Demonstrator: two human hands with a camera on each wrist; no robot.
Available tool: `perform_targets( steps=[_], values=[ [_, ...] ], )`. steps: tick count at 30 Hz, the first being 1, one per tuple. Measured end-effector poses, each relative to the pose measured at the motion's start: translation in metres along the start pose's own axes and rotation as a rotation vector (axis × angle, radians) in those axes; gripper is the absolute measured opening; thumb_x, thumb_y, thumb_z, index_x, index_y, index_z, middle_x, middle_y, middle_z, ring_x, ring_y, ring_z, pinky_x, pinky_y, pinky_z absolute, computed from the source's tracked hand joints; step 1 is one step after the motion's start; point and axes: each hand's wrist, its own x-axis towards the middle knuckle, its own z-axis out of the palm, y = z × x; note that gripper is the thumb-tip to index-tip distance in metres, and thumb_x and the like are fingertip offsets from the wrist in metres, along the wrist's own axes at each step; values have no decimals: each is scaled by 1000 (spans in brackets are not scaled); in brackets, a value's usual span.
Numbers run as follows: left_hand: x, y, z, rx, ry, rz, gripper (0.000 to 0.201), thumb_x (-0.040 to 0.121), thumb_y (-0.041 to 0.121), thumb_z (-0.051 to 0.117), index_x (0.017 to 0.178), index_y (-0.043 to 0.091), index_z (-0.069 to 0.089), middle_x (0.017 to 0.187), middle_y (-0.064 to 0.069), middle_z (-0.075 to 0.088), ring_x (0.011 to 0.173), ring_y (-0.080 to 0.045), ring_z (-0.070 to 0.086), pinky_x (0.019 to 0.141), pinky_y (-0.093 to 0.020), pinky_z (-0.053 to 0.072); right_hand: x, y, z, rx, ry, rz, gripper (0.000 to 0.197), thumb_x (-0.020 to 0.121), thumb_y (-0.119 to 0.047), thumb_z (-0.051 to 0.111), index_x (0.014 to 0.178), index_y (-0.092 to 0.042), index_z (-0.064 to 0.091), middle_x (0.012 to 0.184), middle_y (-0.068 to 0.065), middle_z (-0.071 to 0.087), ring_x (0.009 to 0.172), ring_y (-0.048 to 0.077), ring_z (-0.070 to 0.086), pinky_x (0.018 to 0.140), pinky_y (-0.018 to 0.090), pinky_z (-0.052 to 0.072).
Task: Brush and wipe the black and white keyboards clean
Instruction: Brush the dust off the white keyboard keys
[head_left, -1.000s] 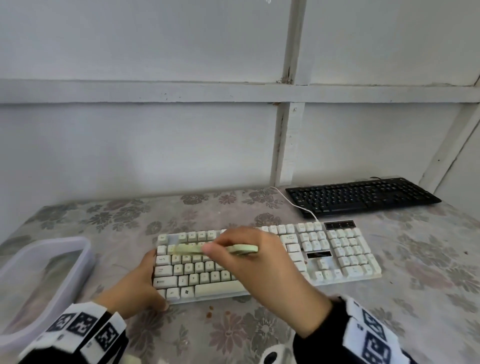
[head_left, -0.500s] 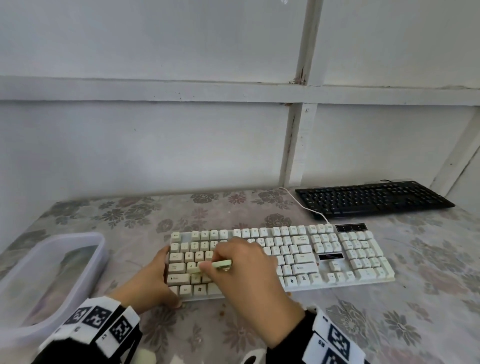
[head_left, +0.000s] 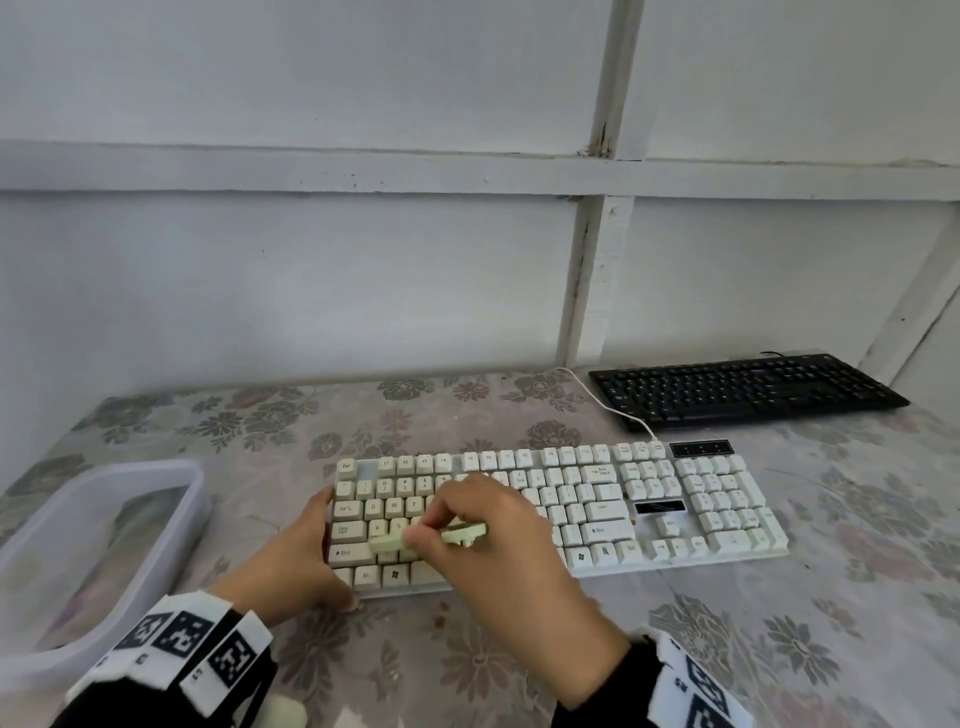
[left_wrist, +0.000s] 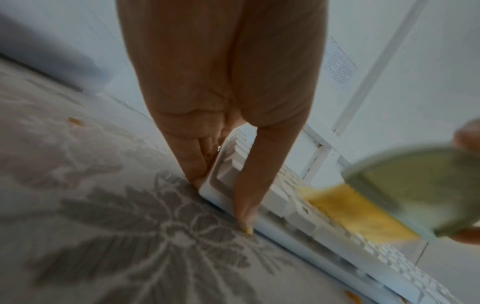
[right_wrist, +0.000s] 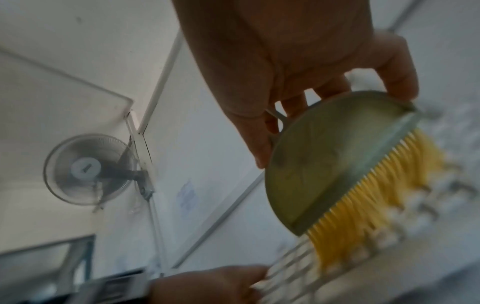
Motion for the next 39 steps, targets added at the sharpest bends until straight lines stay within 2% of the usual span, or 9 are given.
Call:
perform_targets(
  steps=[6, 11, 18, 22, 24, 28, 34, 36, 39],
  values=[
    [-1, 1, 0, 18, 5, -6, 107, 53, -6, 75, 139, 30, 22, 108, 7, 63, 96, -12, 62, 75, -27, 53, -2, 23, -31, -186, 166, 78, 32, 85, -40, 63, 61, -33, 43, 91, -14, 58, 96, 7, 51, 89, 35, 32],
    [1, -1, 0, 22, 6, -10, 114, 49, -1, 76, 141, 31, 18, 112, 10, 59, 101, -9, 59, 78, -22, 48, -5, 24, -21, 11, 136, -4, 28, 81, -38, 69, 60, -36, 50, 80, -15, 58, 89, 5, 53, 90, 44, 43],
    [0, 1, 0, -10, 2, -37, 116, 43, 2, 73, 141, 33, 19, 111, 4, 63, 100, -17, 63, 84, -36, 54, -9, 40, -45, -191, 247, 53, 26, 85, -34, 66, 66, -32, 49, 86, -14, 58, 99, 9, 51, 99, 41, 31],
    [-1, 0, 0, -52, 2, -32, 112, 43, 0, 73, 136, 37, 22, 112, 2, 63, 100, -19, 63, 84, -39, 55, -14, 35, -39, 44, 112, -4, 20, 81, -35, 69, 67, -32, 55, 87, -14, 58, 93, 6, 53, 93, 45, 40],
    [1, -4, -1, -76, -3, -28, 118, 37, 2, 74, 139, 34, 24, 114, 2, 64, 103, -19, 63, 86, -42, 54, -16, 42, -40, 30, 125, 26, 20, 81, -36, 68, 67, -36, 55, 87, -15, 58, 92, 5, 53, 92, 45, 41],
    [3, -7, -1, -74, 4, -35, 118, 35, 4, 75, 138, 34, 25, 114, 2, 64, 103, -19, 63, 87, -43, 54, -17, 47, -48, -103, 182, 47, 27, 84, -36, 64, 63, -33, 49, 88, -15, 59, 97, 5, 50, 88, 35, 29],
    [2, 0, 1, -70, 18, -51, 110, 40, -1, 73, 130, 37, 24, 112, 1, 63, 101, -19, 63, 84, -40, 54, -19, 40, -36, -21, 132, -24, 21, 65, -63, 42, 62, -44, 49, 91, -21, 57, 91, 2, 51, 91, 41, 41],
    [3, -3, 1, -67, 20, -56, 114, 37, 1, 74, 133, 36, 24, 113, 2, 64, 102, -19, 63, 87, -42, 53, -19, 46, -43, -43, 163, 16, 17, 72, -57, 54, 63, -44, 50, 89, -19, 59, 90, 2, 53, 91, 42, 42],
    [5, -5, 0, -63, 19, -59, 117, 37, 2, 75, 136, 37, 24, 113, 3, 64, 103, -19, 62, 89, -43, 52, -20, 52, -53, -133, 223, 68, 29, 83, -37, 66, 61, -35, 48, 83, -15, 59, 92, 4, 52, 91, 39, 35]
  ],
)
